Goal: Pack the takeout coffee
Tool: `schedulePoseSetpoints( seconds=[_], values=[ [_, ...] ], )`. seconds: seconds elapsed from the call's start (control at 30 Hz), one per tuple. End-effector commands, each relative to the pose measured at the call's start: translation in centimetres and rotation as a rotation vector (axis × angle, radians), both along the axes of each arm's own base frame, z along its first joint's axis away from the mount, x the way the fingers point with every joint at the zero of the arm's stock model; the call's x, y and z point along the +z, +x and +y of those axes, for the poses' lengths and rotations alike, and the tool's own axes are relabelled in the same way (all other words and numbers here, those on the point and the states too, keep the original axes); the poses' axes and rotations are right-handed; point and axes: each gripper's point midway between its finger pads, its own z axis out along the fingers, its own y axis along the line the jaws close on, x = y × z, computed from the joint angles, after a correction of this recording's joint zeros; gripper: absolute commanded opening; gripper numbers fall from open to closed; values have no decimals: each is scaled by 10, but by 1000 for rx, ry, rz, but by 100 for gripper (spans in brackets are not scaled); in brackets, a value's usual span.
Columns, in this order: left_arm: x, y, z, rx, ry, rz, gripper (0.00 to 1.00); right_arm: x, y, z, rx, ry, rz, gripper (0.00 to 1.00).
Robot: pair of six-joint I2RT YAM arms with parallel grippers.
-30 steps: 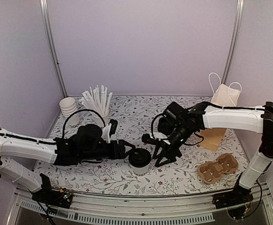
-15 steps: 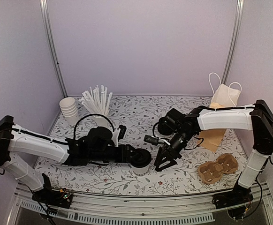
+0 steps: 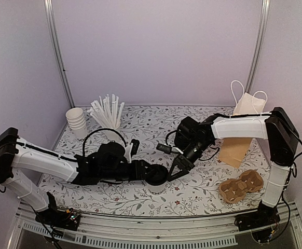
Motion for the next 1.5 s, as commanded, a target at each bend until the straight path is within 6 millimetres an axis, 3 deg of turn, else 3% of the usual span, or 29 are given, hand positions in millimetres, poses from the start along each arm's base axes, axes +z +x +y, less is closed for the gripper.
schedulePoseSetpoints(
  seconds=[0.0,0.13,0.27,0.7,0.87,1.1,1.23,1.37,1.47],
  values=[
    [-57,-14,26,20,174,82,52,-1,11,7,-23,20,42,45],
    [-62,-17,24,10,178,92,52,-3,16,6,-44,29,98,44],
    [-67,-18,25,5,186,99,51,-2,18,5,-55,36,133,52],
    [-73,-18,25,0,205,104,49,-6,22,4,-68,53,244,63],
    [-76,-19,26,-2,217,108,49,-21,30,0,-107,-3,232,55],
    [-84,-24,28,-14,227,137,49,-89,39,-27,-194,-282,141,38],
    [-92,-27,31,-14,242,157,49,-113,43,-38,-213,-382,99,33],
    [-95,-29,32,-16,245,164,49,-111,54,-40,-216,-395,24,32],
    [-91,-27,31,-18,236,152,49,-81,51,-26,-171,-272,32,32]
  ],
)
